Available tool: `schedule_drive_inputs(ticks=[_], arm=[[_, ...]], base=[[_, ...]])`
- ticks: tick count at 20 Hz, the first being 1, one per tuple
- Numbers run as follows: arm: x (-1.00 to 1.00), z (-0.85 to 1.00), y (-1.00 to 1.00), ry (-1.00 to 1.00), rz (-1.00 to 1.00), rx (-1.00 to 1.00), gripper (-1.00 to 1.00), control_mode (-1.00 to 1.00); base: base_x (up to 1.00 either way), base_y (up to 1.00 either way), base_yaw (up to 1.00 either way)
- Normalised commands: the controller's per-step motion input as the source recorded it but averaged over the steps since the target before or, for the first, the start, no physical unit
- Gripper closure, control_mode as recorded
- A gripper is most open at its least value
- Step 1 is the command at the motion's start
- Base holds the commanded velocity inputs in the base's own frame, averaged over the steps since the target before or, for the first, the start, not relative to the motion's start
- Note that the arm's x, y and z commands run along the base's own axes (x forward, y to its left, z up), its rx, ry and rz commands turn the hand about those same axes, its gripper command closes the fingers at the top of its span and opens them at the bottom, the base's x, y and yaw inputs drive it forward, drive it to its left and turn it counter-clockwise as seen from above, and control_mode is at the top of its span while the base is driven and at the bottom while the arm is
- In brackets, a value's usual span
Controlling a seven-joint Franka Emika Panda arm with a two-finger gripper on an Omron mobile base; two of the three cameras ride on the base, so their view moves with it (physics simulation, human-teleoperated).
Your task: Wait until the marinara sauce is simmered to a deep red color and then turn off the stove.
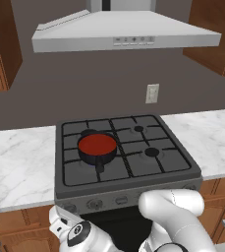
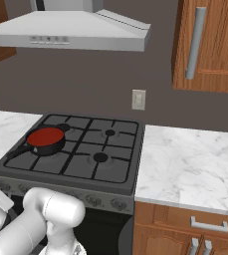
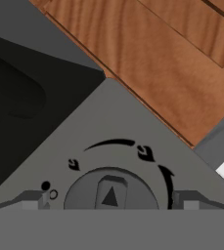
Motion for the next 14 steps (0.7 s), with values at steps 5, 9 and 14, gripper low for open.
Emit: schedule_drive_inputs(ticks=[5, 9, 14], arm=[[0.0, 0.0, 0.0, 0.0, 0.0, 0.0, -1.0, -1.0], [0.0, 0.0, 0.0, 0.0, 0.0, 0.0, -1.0, -1.0], [0.0, 0.0, 0.0, 0.0, 0.0, 0.0, -1.0, -1.0]], base=[[0.0, 0.0, 0.0], [0.0, 0.0, 0.0], [0.0, 0.0, 0.0]])
